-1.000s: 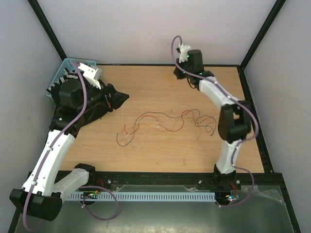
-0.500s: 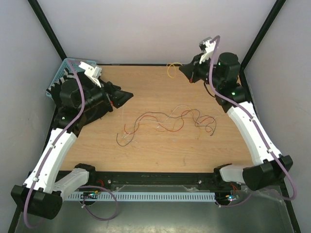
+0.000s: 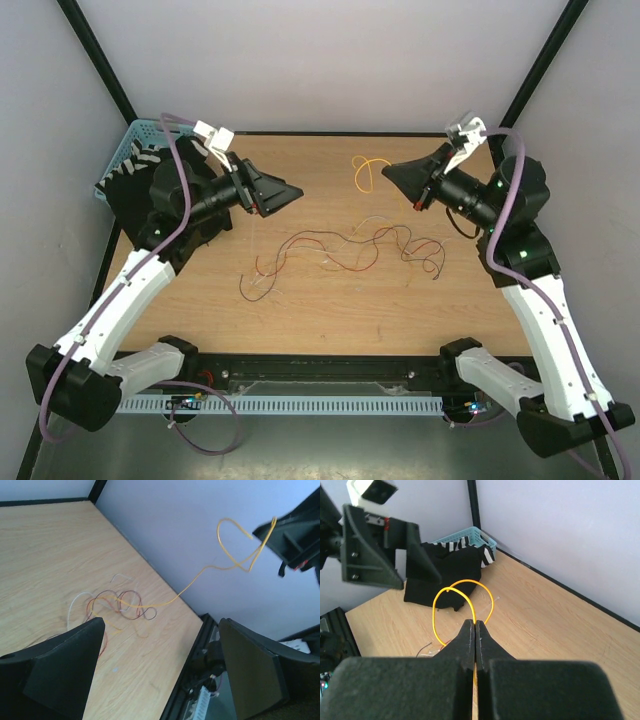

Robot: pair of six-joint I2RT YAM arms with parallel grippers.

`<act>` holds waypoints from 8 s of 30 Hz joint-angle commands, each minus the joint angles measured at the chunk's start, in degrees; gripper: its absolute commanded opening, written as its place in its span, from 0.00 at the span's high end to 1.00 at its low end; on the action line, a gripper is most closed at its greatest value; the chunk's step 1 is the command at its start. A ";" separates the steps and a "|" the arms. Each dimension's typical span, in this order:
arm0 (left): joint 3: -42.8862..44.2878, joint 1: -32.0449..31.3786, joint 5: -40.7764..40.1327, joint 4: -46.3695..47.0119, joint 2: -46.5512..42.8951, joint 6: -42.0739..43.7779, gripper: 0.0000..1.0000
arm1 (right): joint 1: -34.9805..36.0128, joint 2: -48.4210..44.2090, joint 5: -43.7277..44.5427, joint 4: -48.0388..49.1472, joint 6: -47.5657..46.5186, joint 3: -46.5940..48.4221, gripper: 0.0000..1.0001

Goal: Zip-tie the wires
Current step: Pick up the cable at the center of the board, then straighten the cable at the center of the board.

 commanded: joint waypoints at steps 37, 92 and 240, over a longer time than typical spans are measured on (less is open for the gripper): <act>5.84 -17.53 7.15 38.66 12.10 -9.32 0.43 | 0.15 -9.86 -20.20 24.98 13.25 -8.69 1.00; 2.09 -21.49 -24.28 6.36 5.11 24.45 1.00 | 0.23 0.28 28.89 -19.50 -22.21 3.50 1.00; -36.99 -0.34 -40.89 -18.69 -21.56 1.34 1.00 | 18.87 32.00 13.04 4.67 -9.95 -18.83 0.28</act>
